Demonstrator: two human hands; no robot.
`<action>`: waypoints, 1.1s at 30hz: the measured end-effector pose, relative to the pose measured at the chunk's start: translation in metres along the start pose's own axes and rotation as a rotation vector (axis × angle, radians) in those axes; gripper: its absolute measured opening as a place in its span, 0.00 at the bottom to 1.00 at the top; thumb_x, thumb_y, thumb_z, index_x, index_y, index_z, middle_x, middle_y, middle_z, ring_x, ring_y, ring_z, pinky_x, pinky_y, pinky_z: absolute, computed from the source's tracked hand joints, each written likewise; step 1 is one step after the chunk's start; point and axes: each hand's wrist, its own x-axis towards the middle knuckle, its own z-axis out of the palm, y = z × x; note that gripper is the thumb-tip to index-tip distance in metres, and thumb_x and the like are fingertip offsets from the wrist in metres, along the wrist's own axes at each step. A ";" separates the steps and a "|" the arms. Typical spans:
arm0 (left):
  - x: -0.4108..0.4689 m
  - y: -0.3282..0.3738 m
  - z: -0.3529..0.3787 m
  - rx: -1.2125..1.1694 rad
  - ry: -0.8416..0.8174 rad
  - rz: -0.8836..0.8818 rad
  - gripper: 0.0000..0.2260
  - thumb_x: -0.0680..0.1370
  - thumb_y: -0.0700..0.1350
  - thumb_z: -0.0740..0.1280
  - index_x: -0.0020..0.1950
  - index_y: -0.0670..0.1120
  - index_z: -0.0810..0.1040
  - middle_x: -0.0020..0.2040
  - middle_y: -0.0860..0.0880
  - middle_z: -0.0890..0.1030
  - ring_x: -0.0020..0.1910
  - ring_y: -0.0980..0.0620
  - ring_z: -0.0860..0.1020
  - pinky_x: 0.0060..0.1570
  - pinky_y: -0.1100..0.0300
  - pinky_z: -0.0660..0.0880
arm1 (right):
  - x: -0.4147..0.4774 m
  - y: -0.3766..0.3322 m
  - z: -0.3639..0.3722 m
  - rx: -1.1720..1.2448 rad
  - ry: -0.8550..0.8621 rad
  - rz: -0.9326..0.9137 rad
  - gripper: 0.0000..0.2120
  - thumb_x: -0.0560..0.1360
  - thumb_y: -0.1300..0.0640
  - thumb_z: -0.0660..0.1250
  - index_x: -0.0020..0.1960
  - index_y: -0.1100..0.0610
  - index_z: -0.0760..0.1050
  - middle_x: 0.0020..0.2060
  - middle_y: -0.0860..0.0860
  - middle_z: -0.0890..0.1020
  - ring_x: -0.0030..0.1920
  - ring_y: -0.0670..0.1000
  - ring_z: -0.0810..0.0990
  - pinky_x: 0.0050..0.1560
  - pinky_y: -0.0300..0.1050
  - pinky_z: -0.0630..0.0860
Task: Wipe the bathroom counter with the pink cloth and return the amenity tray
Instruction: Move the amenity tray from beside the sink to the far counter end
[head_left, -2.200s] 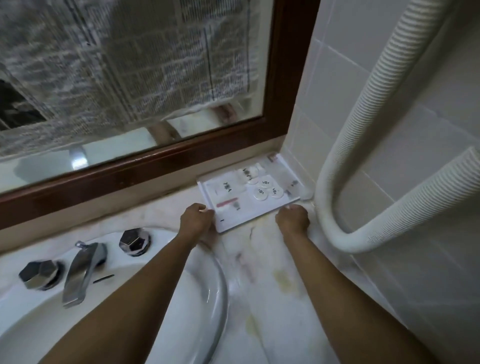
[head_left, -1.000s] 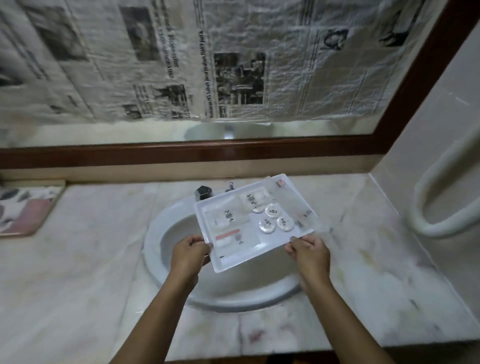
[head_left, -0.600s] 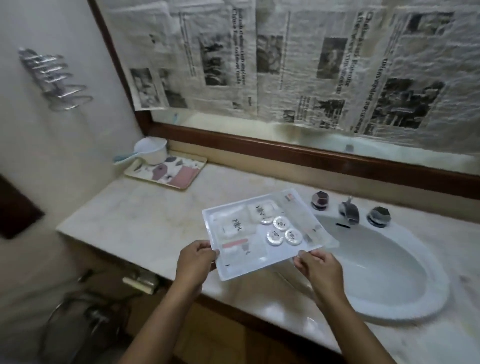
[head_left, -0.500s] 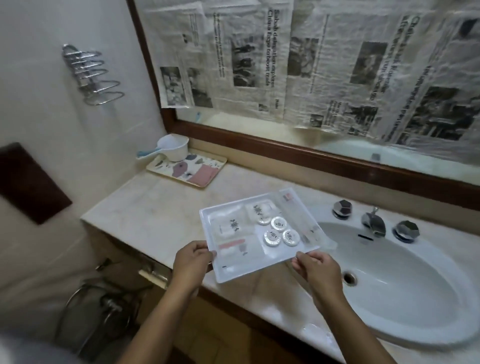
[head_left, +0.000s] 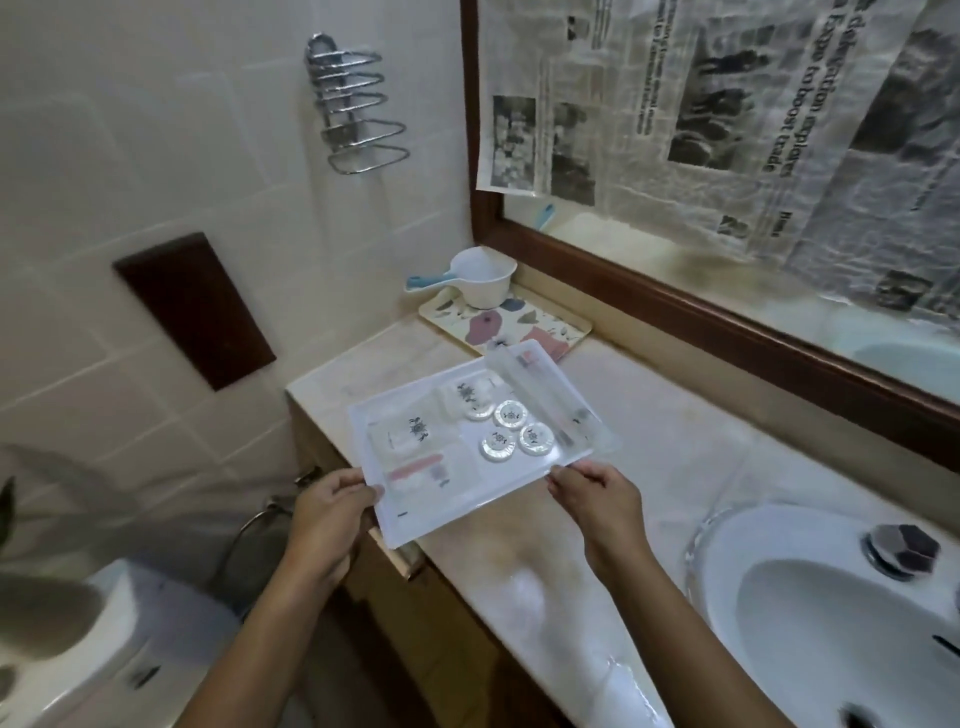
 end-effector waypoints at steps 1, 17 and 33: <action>0.008 0.002 -0.004 -0.002 0.017 -0.006 0.06 0.79 0.31 0.66 0.51 0.39 0.79 0.50 0.38 0.85 0.48 0.38 0.84 0.35 0.54 0.81 | 0.007 0.000 0.009 0.001 -0.024 0.009 0.04 0.75 0.69 0.75 0.48 0.67 0.80 0.41 0.59 0.85 0.47 0.58 0.86 0.59 0.52 0.84; 0.209 0.017 -0.054 0.045 0.110 -0.168 0.06 0.80 0.34 0.68 0.55 0.41 0.80 0.52 0.42 0.86 0.51 0.42 0.85 0.54 0.44 0.82 | 0.162 0.008 0.167 -0.280 -0.113 -0.032 0.12 0.75 0.67 0.72 0.57 0.57 0.81 0.45 0.67 0.86 0.43 0.54 0.87 0.59 0.56 0.85; 0.327 -0.001 -0.073 0.249 0.051 -0.306 0.09 0.74 0.40 0.77 0.52 0.45 0.82 0.46 0.45 0.87 0.47 0.43 0.86 0.53 0.43 0.83 | 0.282 0.054 0.268 -0.483 -0.013 0.150 0.17 0.64 0.60 0.73 0.51 0.48 0.85 0.45 0.52 0.89 0.50 0.58 0.88 0.55 0.58 0.84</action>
